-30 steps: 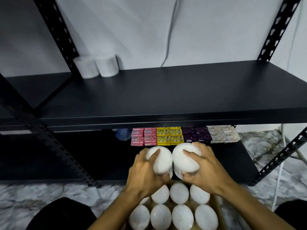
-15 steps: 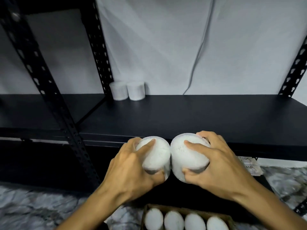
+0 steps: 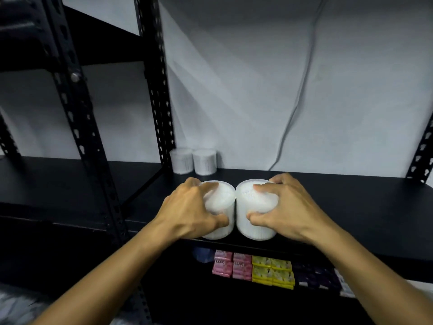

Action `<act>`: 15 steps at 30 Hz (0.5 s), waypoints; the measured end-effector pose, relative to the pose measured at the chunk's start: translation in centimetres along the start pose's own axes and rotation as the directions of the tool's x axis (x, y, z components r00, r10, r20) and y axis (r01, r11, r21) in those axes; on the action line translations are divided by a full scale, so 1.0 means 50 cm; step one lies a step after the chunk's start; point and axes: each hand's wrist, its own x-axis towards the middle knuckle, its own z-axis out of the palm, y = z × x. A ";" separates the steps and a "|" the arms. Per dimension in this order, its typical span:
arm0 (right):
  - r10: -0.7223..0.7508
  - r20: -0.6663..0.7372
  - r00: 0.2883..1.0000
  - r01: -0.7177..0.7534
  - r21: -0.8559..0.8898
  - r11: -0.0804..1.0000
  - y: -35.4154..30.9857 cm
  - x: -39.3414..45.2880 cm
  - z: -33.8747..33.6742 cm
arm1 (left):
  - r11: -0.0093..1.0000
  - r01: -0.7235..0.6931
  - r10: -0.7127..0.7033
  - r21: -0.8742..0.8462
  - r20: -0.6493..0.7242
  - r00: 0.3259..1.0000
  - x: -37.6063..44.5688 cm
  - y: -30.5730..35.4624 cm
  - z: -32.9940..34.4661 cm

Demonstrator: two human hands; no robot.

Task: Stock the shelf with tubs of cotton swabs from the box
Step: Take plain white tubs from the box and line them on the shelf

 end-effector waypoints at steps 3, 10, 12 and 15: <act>0.021 0.021 1.000 -0.021 -0.011 1.000 0.010 0.022 0.024 | 1.000 0.030 -0.030 0.008 0.052 0.998 0.026 -0.009 0.013; 0.083 0.055 0.995 -0.082 -0.027 0.996 0.024 0.054 0.060 | 0.998 0.057 -0.058 0.012 0.105 0.993 0.071 -0.030 0.036; 0.104 0.061 0.993 -0.102 -0.038 0.994 0.028 0.062 0.066 | 0.998 0.058 -0.058 0.008 0.112 0.992 0.082 -0.031 0.042; 0.125 0.054 0.991 -0.124 -0.036 0.992 0.032 0.069 0.073 | 0.999 0.055 -0.055 0.003 0.113 0.992 0.099 -0.034 0.051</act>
